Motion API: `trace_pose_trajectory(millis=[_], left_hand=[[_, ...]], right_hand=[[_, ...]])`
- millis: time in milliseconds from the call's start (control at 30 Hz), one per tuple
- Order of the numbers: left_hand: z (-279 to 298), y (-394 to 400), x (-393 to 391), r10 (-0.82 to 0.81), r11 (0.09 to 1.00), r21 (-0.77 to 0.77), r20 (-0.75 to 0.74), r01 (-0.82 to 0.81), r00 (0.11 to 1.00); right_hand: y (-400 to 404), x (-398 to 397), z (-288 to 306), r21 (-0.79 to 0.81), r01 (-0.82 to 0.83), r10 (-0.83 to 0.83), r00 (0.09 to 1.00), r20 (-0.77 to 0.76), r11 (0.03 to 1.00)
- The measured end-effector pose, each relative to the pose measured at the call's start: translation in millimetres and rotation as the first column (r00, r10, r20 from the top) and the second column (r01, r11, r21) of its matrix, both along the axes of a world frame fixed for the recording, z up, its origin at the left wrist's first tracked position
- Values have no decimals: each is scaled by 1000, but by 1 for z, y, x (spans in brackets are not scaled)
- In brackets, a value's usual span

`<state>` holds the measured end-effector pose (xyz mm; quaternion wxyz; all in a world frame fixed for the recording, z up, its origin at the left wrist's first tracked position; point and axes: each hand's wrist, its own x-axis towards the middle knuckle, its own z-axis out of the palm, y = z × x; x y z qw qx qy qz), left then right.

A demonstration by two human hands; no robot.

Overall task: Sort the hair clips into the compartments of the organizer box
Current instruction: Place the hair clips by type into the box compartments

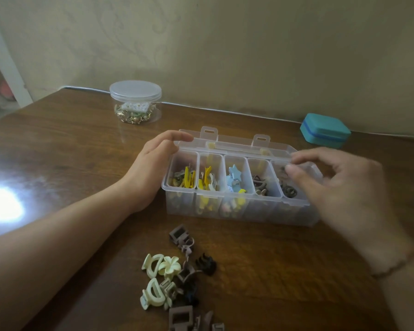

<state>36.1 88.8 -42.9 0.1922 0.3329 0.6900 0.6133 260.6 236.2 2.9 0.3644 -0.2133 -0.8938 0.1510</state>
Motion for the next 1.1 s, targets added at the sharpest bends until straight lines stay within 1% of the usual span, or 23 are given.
trace_pose_trajectory(millis=[33,100,133,167,200,233,267,333,367,400,433,500,633,733,800,867,933,1000,1067,1100], left_hand=[[0,0,0,5,1000,-9,-13,-5,1000],[1,-2,2,9,1000,-18,-16,-9,1000],[2,-2,2,7,1000,-13,-12,-7,1000],[3,-2,3,6,1000,-9,-6,-6,1000],[3,-2,3,3,1000,-1,7,-3,1000],[2,-1,2,7,1000,1,11,-7,1000],[2,-1,1,9,1000,3,11,-9,1000],[1,0,1,11,1000,3,6,-11,1000],[1,0,1,5,1000,4,6,-5,1000],[0,0,1,2,1000,5,8,-2,1000],[0,0,0,11,1000,0,-1,-11,1000],[0,0,0,18,1000,2,-6,-18,1000],[0,0,0,-5,1000,9,-3,5,1000],[-2,0,-1,-2,1000,14,10,2,1000],[-2,0,-1,5,1000,20,12,-5,1000],[-2,0,0,6,1000,17,12,-6,1000],[-2,0,-1,-7,1000,18,6,7,1000],[-3,1,-3,-11,1000,13,-5,11,1000],[-3,1,-3,-1,1000,5,-9,1,1000],[-3,1,-3,4,1000,10,-3,-4,1000]], right_hand=[[0,0,1,-5,9,-9,999,-46,1000],[-6,5,8,-20,-3,-1,979,-206,1000],[-12,7,12,-12,-24,20,967,-255,1000],[-18,9,15,17,-61,63,964,-260,998],[-25,10,16,56,-121,130,968,-217,991],[-33,10,14,84,-206,216,968,-127,975],[-42,8,11,88,-299,300,954,0,950],[-57,4,0,73,-436,402,874,274,897],[-61,1,-7,72,-469,408,825,391,880],[-66,-2,-14,63,-490,405,780,477,869],[-69,-4,-18,49,-509,412,745,524,859],[-72,-8,-26,44,-554,443,708,550,831],[-70,-9,-30,51,-588,478,703,527,807],[-68,-7,-27,8,-568,496,727,475,823],[-63,-6,-23,40,-549,477,757,447,835],[-53,-1,-11,108,-486,425,837,346,867],[-37,7,5,157,-348,320,930,179,924],[-17,16,18,155,-176,171,984,41,972],[5,22,20,195,10,-18,999,38,981],[12,24,20,205,80,-100,991,87,976]])
